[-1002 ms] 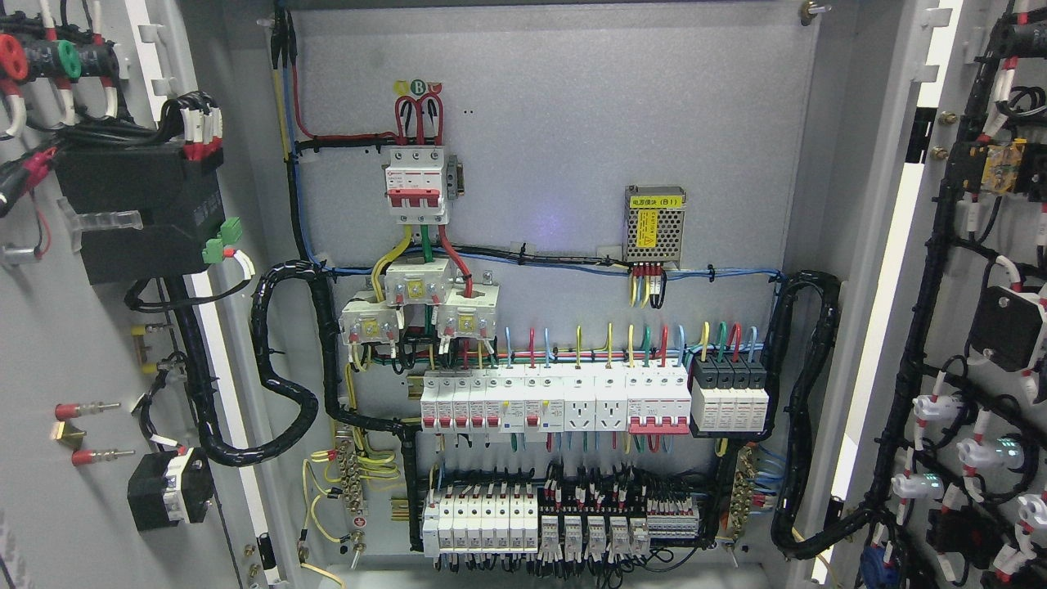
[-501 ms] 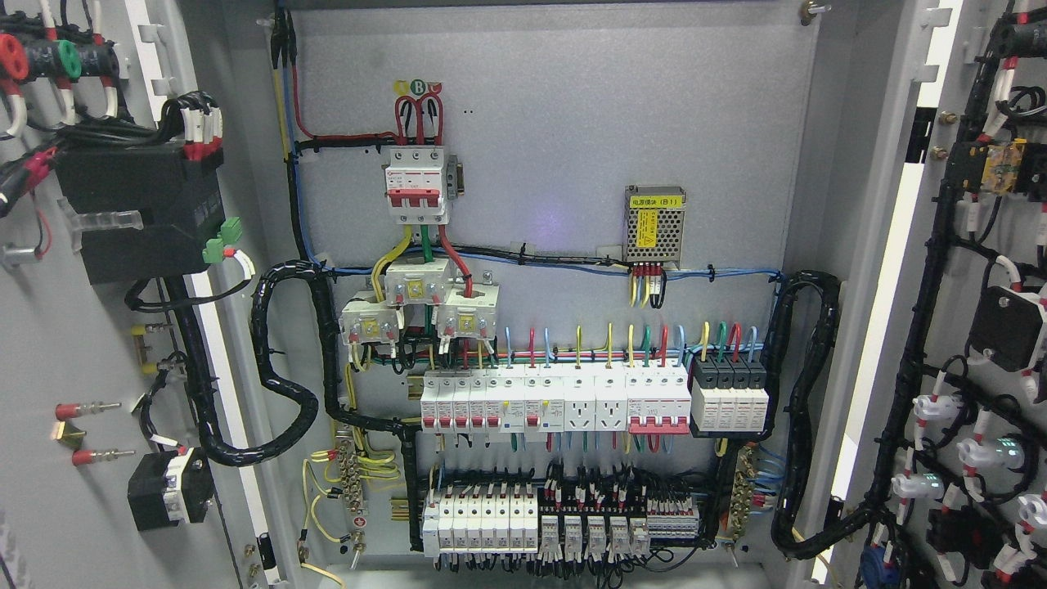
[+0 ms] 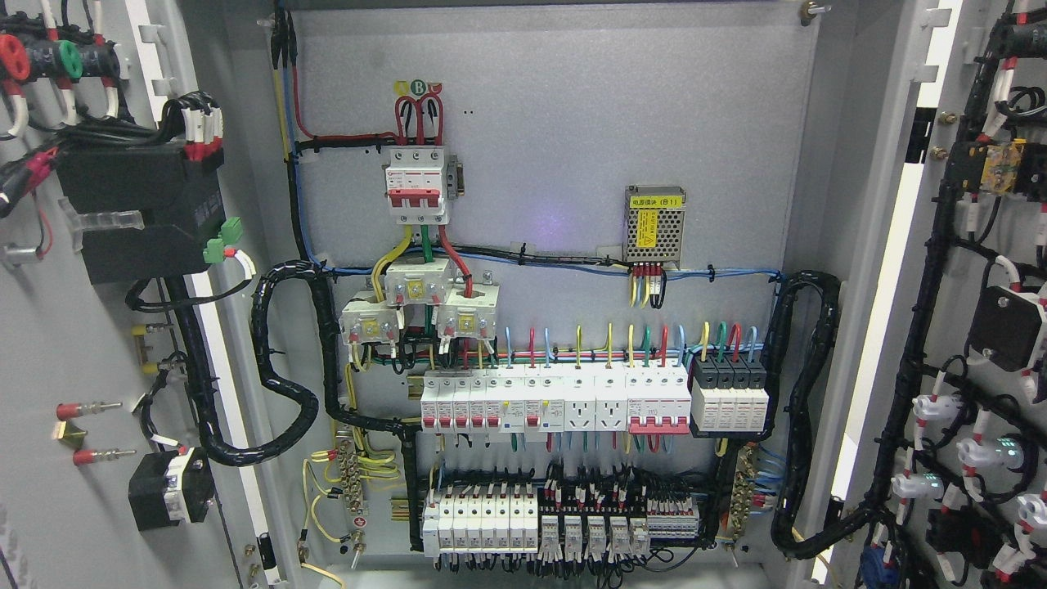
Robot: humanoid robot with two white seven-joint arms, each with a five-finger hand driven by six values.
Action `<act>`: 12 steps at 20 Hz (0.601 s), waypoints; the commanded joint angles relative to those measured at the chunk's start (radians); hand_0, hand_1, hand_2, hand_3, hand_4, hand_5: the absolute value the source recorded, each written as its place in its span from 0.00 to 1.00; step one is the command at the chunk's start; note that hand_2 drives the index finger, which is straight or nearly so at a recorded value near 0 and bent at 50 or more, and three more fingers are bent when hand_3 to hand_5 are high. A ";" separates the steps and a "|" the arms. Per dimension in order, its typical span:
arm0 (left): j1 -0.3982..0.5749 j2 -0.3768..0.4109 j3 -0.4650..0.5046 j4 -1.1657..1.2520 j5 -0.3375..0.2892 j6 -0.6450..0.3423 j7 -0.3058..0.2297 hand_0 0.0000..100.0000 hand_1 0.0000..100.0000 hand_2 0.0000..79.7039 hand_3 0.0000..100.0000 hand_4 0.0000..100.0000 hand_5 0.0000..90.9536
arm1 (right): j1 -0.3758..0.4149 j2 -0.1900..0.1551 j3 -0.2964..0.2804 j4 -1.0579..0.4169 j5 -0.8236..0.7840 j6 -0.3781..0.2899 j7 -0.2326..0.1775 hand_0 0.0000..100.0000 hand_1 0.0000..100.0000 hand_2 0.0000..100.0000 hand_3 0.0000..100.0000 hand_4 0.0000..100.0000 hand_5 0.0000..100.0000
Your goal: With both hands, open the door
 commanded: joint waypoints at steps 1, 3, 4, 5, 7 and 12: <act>0.004 0.083 -0.036 -0.265 -0.002 -0.020 0.000 0.00 0.00 0.00 0.00 0.04 0.00 | -0.002 -0.007 -0.080 -0.100 -0.002 -0.019 -0.004 0.00 0.00 0.00 0.00 0.00 0.00; 0.002 0.100 -0.036 -0.305 0.010 -0.021 0.000 0.00 0.00 0.00 0.00 0.04 0.00 | -0.004 -0.007 -0.080 -0.105 -0.002 -0.017 -0.006 0.00 0.00 0.00 0.00 0.00 0.00; 0.001 0.107 -0.035 -0.325 0.010 -0.030 0.000 0.00 0.00 0.00 0.00 0.04 0.00 | -0.008 -0.007 -0.085 -0.112 -0.002 -0.017 -0.006 0.00 0.00 0.00 0.00 0.00 0.00; 0.001 0.114 -0.035 -0.337 0.012 -0.046 0.000 0.00 0.00 0.00 0.00 0.04 0.00 | -0.019 -0.002 -0.092 -0.120 -0.002 -0.014 -0.006 0.00 0.00 0.00 0.00 0.00 0.00; -0.002 0.126 -0.035 -0.362 0.010 -0.081 0.000 0.00 0.00 0.00 0.00 0.04 0.00 | -0.043 -0.001 -0.094 -0.123 -0.004 -0.011 -0.011 0.00 0.00 0.00 0.00 0.00 0.00; -0.007 0.141 -0.026 -0.397 0.021 -0.170 0.001 0.00 0.00 0.00 0.00 0.04 0.00 | -0.094 -0.001 -0.103 -0.123 -0.007 -0.007 -0.054 0.00 0.00 0.00 0.00 0.00 0.00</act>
